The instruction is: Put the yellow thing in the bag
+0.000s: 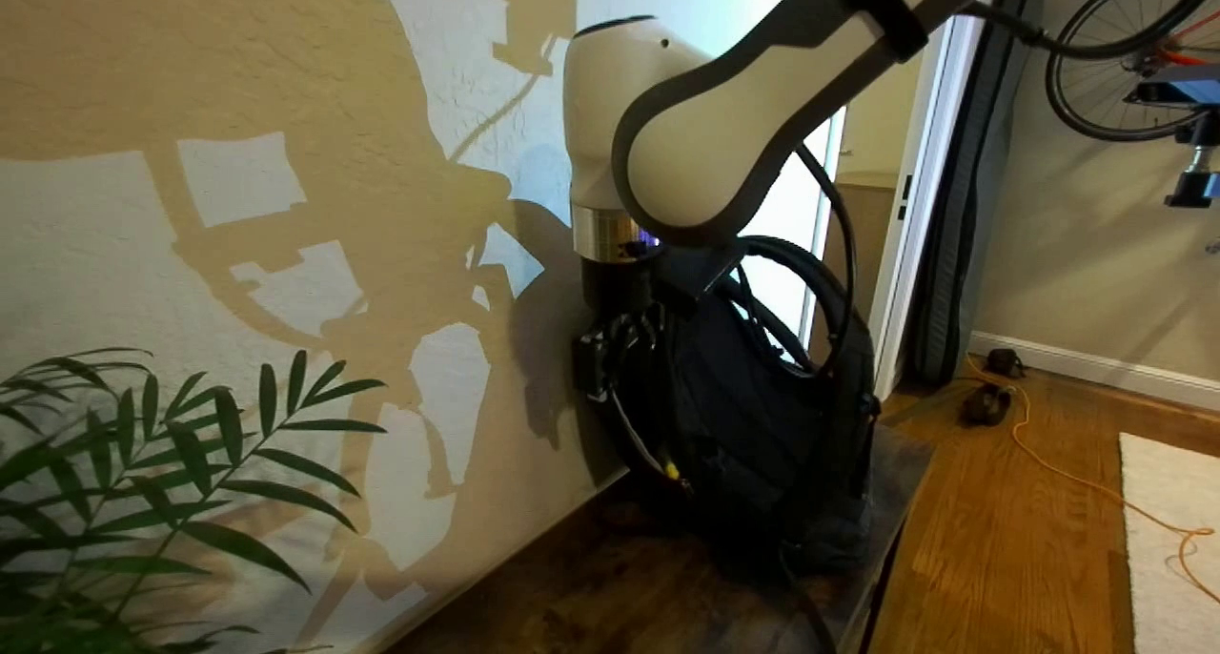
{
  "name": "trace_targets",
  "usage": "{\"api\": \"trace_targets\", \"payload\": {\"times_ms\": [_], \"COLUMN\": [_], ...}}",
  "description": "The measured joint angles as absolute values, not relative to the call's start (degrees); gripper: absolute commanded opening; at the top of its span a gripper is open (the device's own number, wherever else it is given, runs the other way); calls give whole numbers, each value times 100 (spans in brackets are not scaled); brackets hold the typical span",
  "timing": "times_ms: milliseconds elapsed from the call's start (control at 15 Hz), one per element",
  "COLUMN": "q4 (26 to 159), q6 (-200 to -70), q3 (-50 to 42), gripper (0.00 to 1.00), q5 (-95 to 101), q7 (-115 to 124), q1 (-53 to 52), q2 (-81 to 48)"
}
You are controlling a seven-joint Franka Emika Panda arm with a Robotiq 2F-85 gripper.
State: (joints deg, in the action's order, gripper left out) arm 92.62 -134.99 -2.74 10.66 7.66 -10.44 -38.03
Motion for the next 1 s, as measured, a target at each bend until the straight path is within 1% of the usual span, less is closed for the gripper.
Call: {"api": "trace_targets", "payload": {"times_ms": [667,1000], "q4": [9165,9522], "q6": [-12380,-12209], "q3": [269,420], "gripper": [100,100], "q5": [368,93], "q7": [650,651], "q1": [-950,-954], "q2": [-3434,-3072]}}
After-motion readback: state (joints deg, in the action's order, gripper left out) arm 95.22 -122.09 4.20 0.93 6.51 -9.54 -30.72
